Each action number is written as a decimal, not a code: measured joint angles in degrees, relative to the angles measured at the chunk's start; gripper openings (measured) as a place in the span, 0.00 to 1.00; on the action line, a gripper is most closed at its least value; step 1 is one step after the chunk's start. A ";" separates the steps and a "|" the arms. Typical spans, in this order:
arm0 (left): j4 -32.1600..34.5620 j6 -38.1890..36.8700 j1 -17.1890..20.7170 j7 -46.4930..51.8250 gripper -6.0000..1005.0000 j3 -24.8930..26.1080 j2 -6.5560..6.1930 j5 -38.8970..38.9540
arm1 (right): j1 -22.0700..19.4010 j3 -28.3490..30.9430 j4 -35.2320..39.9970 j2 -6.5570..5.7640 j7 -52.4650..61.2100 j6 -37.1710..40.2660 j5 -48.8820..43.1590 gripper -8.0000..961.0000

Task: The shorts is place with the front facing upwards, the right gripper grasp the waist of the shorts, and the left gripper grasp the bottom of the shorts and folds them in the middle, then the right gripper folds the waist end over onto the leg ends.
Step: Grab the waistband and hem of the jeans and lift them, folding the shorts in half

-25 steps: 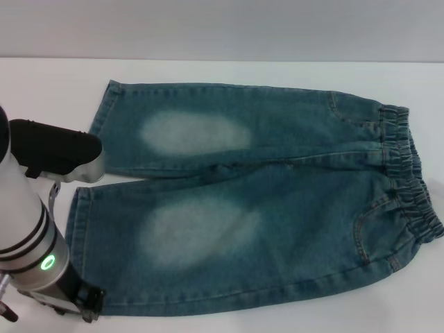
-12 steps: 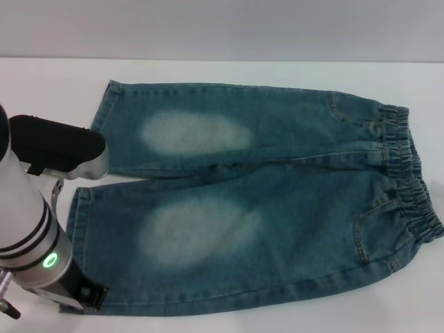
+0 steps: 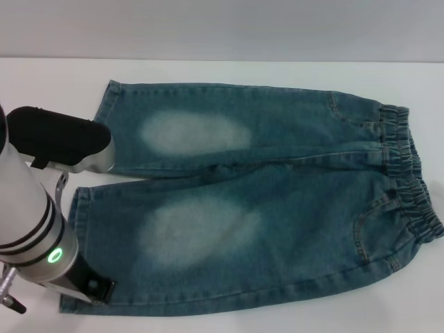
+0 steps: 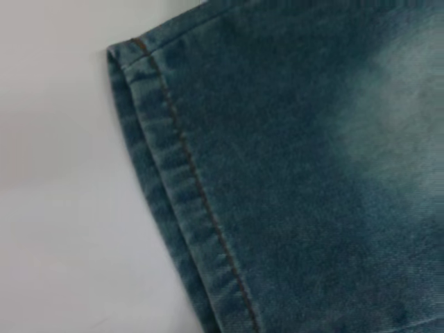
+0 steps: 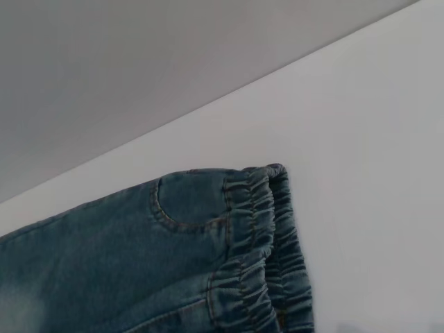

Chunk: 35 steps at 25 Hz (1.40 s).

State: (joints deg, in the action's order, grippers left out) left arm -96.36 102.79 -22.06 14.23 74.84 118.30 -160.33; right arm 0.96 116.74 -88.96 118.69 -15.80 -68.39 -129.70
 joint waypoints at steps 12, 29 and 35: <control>-3.99 -0.20 1.36 1.63 0.02 0.36 -0.03 -1.61 | 0.03 0.09 0.74 -0.13 -0.46 0.01 0.07 0.80; 1.27 -0.19 0.10 2.96 0.61 -0.38 -0.16 -2.50 | 1.75 0.69 1.82 -0.11 -0.47 -0.15 0.07 0.80; 2.78 -0.78 -0.16 2.86 0.84 -0.40 -0.09 -2.54 | 2.06 0.85 2.13 -0.21 -0.47 -0.26 0.07 0.80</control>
State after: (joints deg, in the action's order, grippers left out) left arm -93.58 102.01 -22.21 17.09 74.44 118.21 -162.87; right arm 3.02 117.58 -86.83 118.49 -16.27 -68.64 -129.63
